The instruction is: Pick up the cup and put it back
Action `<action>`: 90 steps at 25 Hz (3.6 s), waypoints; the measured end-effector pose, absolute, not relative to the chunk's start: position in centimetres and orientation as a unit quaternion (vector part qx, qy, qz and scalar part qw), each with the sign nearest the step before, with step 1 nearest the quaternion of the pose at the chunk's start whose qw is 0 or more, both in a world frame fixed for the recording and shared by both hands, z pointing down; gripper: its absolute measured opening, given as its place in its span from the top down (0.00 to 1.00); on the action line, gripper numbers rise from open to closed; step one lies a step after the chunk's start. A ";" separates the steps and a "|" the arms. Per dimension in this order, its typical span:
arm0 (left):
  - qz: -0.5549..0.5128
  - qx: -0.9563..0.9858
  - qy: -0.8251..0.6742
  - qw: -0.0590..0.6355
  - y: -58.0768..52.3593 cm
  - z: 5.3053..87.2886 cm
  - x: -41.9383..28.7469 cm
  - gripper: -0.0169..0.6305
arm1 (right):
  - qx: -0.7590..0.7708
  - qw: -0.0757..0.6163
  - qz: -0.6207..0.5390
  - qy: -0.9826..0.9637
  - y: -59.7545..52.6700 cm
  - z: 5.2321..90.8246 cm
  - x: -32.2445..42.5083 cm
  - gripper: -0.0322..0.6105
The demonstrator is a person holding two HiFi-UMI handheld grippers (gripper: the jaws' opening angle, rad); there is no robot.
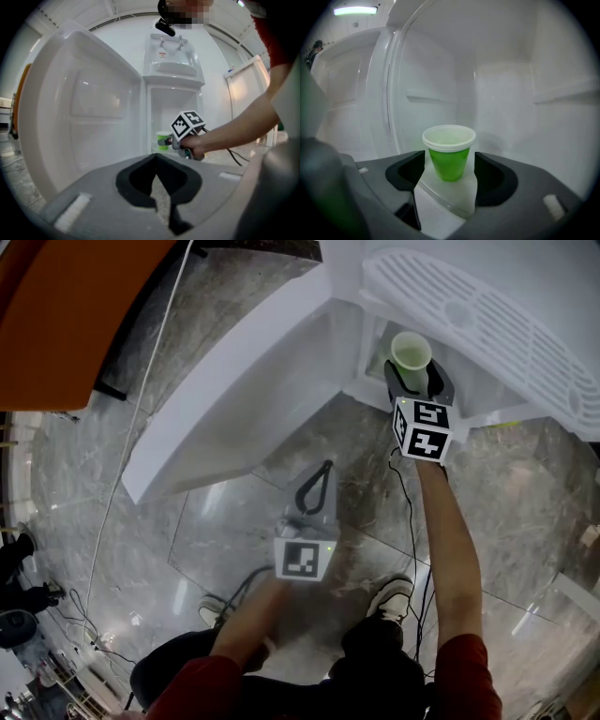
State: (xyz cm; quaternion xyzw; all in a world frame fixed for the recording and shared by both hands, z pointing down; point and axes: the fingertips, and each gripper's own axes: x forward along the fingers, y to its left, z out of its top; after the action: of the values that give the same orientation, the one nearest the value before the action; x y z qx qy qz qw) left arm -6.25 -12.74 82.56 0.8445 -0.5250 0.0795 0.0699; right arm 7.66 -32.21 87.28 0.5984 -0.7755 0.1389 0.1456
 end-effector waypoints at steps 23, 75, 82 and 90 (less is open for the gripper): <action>0.074 0.839 -0.535 0.070 -13.4 82.2 -7.3 0.97 | 0.599 0.125 0.163 -0.774 -19.4 88.2 9.5 0.46; 0.086 0.846 -0.520 0.077 -12.5 82.9 -6.3 0.97 | 0.608 0.169 0.112 -0.768 -10.5 87.3 10.5 0.92; 0.095 0.849 -0.514 0.078 -12.6 83.6 -6.2 0.97 | 0.598 0.175 0.128 -0.772 -10.4 87.9 10.3 0.95; 0.110 0.869 -0.476 0.075 -12.1 81.8 -6.4 0.97 | 0.615 0.162 0.153 -0.756 -9.5 84.7 10.9 0.95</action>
State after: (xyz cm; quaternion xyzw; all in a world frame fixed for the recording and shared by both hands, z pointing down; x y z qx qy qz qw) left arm -6.40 -12.14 81.75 0.8691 -0.4765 0.1101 0.0748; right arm 10.90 -9.48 84.69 0.6149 -0.7565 0.1530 0.1619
